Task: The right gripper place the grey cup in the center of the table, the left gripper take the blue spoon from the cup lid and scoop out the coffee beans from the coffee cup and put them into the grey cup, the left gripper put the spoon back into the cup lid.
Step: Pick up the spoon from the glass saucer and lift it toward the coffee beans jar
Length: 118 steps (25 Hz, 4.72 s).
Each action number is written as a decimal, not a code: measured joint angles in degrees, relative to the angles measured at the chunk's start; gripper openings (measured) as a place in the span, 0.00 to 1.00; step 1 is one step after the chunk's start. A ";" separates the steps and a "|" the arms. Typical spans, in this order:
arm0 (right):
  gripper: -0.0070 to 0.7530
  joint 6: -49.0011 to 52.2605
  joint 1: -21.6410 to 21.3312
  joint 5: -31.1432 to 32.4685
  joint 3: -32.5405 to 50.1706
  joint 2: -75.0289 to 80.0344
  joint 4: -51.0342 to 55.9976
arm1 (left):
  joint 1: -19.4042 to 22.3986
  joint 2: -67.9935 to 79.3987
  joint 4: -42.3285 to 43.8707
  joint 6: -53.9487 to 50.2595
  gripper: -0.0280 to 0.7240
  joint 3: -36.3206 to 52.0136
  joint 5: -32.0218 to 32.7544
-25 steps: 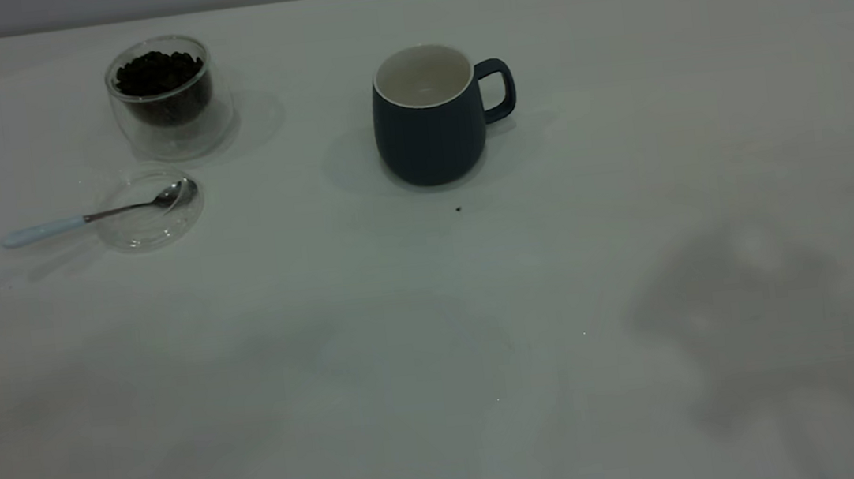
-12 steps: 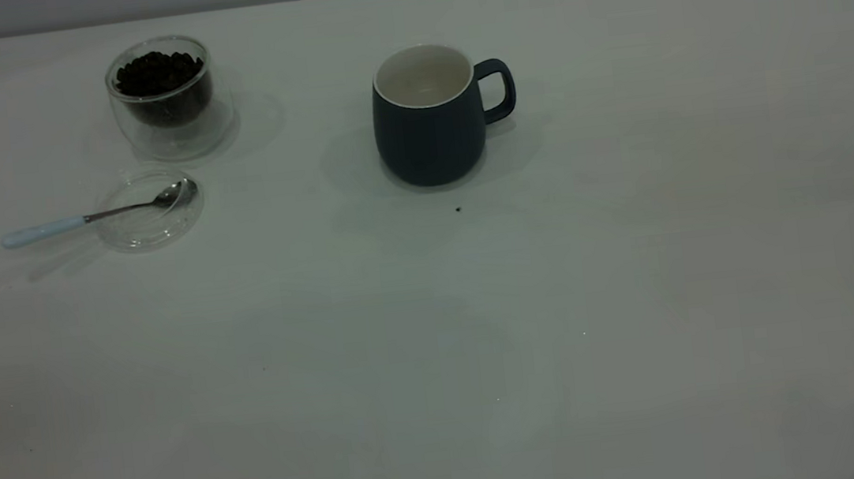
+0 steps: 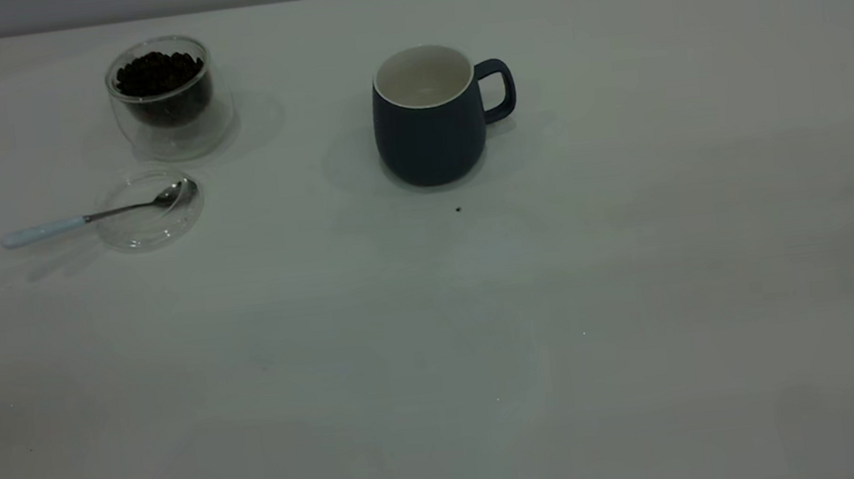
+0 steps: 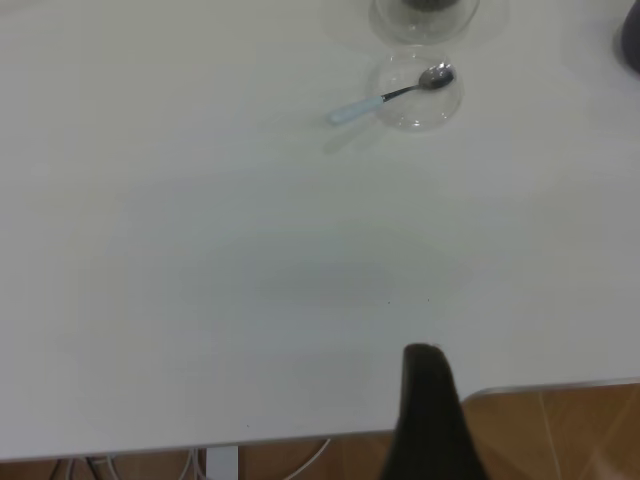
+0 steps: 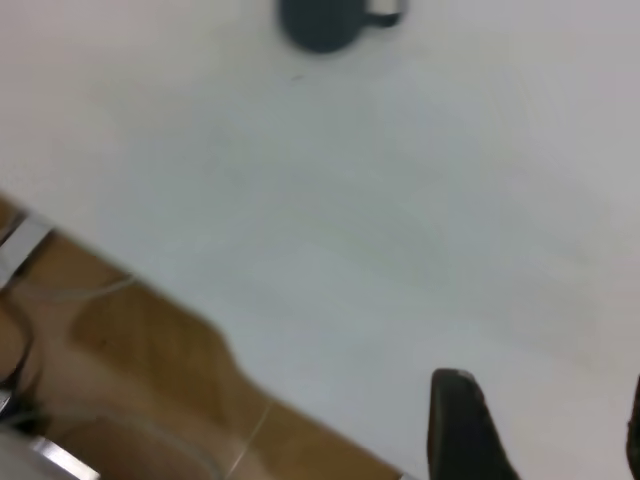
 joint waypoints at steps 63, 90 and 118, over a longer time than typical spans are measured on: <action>0.49 11.50 -6.30 -3.62 8.29 -15.09 -9.76 | 0.00 0.00 0.00 -0.02 0.82 0.00 0.00; 0.49 11.50 -6.30 -3.67 8.29 -15.09 -9.81 | 0.00 54.50 -11.56 -5.49 0.98 -10.97 -35.18; 0.49 11.50 -6.30 -3.67 8.29 -15.09 -9.81 | 27.45 103.27 -62.71 54.17 0.98 -23.17 -22.26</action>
